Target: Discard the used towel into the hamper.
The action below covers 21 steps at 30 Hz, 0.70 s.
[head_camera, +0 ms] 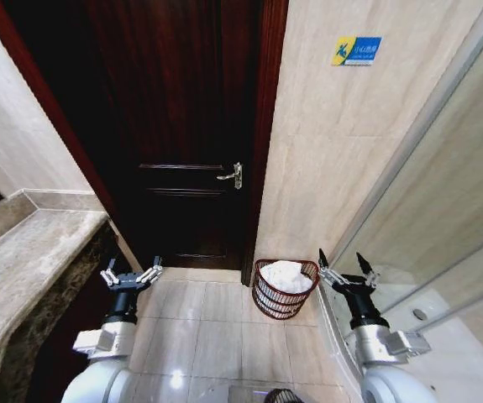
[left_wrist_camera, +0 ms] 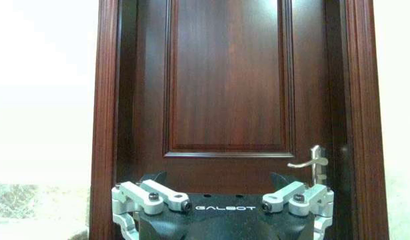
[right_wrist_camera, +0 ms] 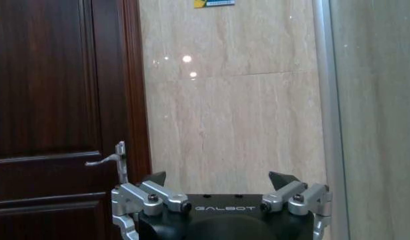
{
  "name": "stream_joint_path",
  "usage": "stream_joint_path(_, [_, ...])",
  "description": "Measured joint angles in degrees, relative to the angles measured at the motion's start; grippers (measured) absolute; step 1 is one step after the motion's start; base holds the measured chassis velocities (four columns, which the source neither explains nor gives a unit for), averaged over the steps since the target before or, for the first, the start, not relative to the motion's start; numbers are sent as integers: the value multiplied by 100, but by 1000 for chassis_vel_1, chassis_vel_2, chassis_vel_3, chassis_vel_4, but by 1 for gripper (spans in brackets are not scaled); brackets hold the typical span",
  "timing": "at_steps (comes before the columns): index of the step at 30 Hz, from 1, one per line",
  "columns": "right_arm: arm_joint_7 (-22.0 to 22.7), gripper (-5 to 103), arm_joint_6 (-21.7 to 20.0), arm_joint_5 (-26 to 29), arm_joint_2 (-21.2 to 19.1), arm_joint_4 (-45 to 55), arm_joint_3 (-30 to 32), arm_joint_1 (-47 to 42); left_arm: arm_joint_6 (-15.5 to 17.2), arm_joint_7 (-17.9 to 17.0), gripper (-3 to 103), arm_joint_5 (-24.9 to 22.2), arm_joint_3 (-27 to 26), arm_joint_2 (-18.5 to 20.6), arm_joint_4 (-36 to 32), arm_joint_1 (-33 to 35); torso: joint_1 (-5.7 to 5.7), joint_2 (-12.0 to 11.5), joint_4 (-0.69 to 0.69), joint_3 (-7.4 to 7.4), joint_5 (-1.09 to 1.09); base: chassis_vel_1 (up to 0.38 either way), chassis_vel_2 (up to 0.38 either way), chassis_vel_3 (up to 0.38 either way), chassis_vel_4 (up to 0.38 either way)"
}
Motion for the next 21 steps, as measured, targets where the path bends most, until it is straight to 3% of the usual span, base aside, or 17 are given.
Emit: stream_joint_path(21, [-8, 100, 35, -9, 28, 7, -8, -76, -57, 7, 100, -22, -9, -19, 18, 36, -1, -2, 0, -1, 0, 66, -66, -66, 68])
